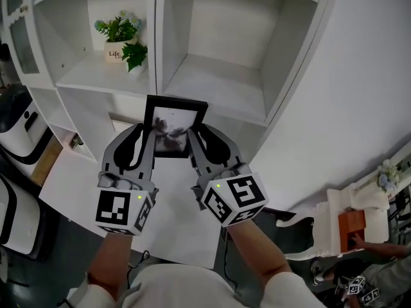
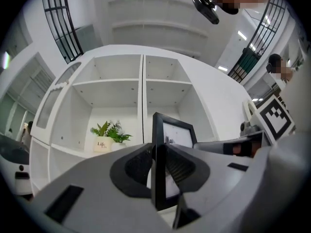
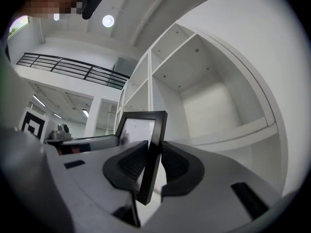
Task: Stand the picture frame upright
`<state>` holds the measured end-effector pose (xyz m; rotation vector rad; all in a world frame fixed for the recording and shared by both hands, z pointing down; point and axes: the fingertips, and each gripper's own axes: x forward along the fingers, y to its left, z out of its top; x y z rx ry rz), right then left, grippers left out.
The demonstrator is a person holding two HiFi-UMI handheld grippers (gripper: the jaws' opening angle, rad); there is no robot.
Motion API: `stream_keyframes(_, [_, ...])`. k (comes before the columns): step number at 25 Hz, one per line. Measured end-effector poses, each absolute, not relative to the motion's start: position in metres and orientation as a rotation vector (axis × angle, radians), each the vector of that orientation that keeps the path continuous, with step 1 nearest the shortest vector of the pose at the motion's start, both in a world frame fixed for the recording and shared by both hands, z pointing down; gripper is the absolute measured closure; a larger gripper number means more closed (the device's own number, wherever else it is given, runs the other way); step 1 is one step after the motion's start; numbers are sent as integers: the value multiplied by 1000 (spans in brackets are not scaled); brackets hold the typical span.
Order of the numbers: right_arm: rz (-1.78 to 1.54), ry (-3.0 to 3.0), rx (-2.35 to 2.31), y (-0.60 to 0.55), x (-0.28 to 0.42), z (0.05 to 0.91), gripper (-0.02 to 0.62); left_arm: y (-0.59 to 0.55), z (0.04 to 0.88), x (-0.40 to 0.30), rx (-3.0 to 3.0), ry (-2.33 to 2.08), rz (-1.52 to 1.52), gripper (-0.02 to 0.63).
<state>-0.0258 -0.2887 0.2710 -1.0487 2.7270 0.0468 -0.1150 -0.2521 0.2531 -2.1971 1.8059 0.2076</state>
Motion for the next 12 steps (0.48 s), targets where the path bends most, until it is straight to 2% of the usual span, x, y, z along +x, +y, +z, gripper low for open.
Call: stream_keyframes(12, [219,2714,-956,-320,-28,181,512,-270,169,-110,-2081,1767,276,522])
